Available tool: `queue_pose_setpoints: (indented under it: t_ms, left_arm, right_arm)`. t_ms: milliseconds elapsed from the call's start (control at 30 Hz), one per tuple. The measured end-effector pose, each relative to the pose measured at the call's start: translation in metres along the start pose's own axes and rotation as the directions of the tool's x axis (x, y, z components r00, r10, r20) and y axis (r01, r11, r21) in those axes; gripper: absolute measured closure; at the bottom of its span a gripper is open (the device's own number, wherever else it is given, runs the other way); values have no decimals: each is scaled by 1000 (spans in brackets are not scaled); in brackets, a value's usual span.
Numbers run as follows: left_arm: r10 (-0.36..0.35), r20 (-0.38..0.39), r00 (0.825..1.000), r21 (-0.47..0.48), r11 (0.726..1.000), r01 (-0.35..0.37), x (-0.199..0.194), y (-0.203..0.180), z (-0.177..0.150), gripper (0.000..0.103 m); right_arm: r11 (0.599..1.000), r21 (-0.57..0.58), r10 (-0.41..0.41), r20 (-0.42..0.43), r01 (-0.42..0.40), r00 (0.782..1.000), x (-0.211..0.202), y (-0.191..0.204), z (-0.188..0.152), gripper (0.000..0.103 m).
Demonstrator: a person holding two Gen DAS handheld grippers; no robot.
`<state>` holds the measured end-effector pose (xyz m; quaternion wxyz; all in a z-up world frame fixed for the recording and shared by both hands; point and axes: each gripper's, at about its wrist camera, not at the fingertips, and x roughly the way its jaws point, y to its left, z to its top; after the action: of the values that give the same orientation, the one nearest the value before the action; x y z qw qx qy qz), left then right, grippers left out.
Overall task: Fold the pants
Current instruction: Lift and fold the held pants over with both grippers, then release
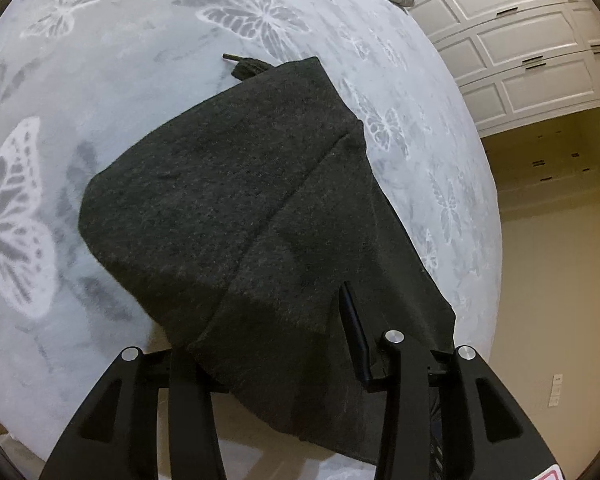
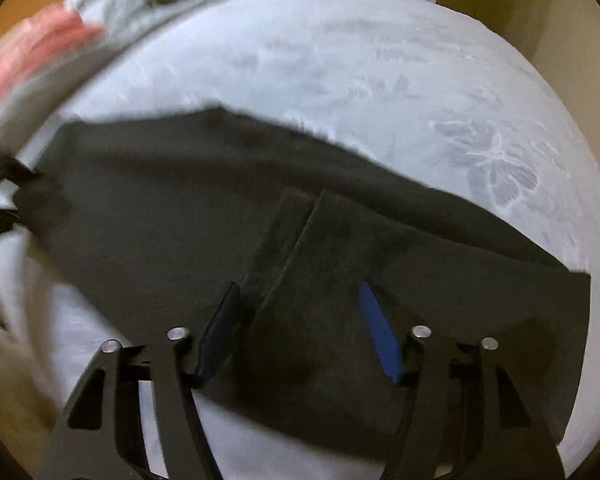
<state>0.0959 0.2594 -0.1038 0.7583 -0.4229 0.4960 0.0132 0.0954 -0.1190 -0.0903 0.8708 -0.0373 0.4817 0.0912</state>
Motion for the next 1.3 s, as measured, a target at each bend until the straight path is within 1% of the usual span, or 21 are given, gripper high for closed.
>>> queue_pose_setpoints:
  t_ms: [33,67,167,267,333,367,433,467,500,533,600,667,767,833,867,933,967,1067,1133,1167,1300]
  left_arm:
    - [-3,-2,1000,0,1000,3,0,1,1,69]
    - [-2,-5,1000,2,1000,2,1,2,4,76]
    - [-20,-27,999,-4,1000,20,3,8,10,77]
    - [-23,-37,999,7,1000,24,3,10,11,77]
    - [-9,-30,999,24,1000,10,3,7,10,78]
    - [-4,-26,1000,34,999,5,3,3,10,84]
    - [-18,-18,1000,52,998,19,1,-3,9,91]
    - [-35,-4,999,62,997,35,-4,-7,8,92]
    - [-51,10,999,76,996,50,-9,-11,7,93]
    - [-74,33,997,98,993,71,-16,-18,5,93]
    - [-98,70,993,147,985,87,-26,-33,-1,93]
    - [-123,134,983,242,966,88,-41,-62,-13,93]
    - [-216,170,962,400,907,133,-60,-112,-45,93]
    - [-291,115,950,520,833,192,-60,-145,-77,92]
    - [-299,46,953,609,765,210,-48,-167,-104,87]
    - [-232,-48,972,700,686,198,-22,-186,-138,57]
    - [-156,-72,985,744,649,157,-3,-192,-161,45]
    - [-105,-70,992,796,593,119,11,-194,-187,44]
    - [-121,-50,991,799,590,112,0,-189,-187,35]
    - [-156,-26,987,780,615,118,-11,-183,-179,25]
    - [-192,31,981,673,730,121,-27,-169,-145,23]
  right_arm:
    - [1000,5,-3,18,3,1000,4,1,2,82]
    - [999,33,13,22,-14,1000,0,-5,8,96]
    - [986,132,81,128,-98,988,-48,-34,17,96]
    - [980,90,162,176,-180,971,-65,-24,20,95]
    - [985,45,166,75,-169,983,-36,-8,15,87]
    - [992,14,124,-20,-123,992,-7,2,7,86]
    - [996,-18,83,33,-83,996,-3,8,-1,79]
    - [996,-35,76,-5,-76,997,-10,9,5,75]
    - [995,-22,96,-17,-96,995,-19,6,11,63]
    - [989,26,143,58,-145,988,-41,-8,15,43]
    - [985,90,132,158,-147,979,-68,-31,18,26]
    - [981,167,64,227,-103,972,-96,-70,17,26]
    - [943,329,-32,247,-53,969,-114,-129,7,25]
    - [912,407,-45,237,-57,971,-119,-158,-1,25]
    - [891,449,-46,234,-66,971,-120,-173,-6,25]
    - [877,476,-47,218,-64,975,-118,-189,-13,25]
    - [876,479,-51,208,-56,977,-112,-189,-15,25]
    - [887,458,-14,171,-67,985,-99,-181,-27,25]
    - [897,428,51,157,-115,986,-92,-170,-30,25]
    - [903,404,95,144,-147,985,-87,-161,-30,25]
    - [915,323,230,80,-243,970,-63,-122,-27,18]
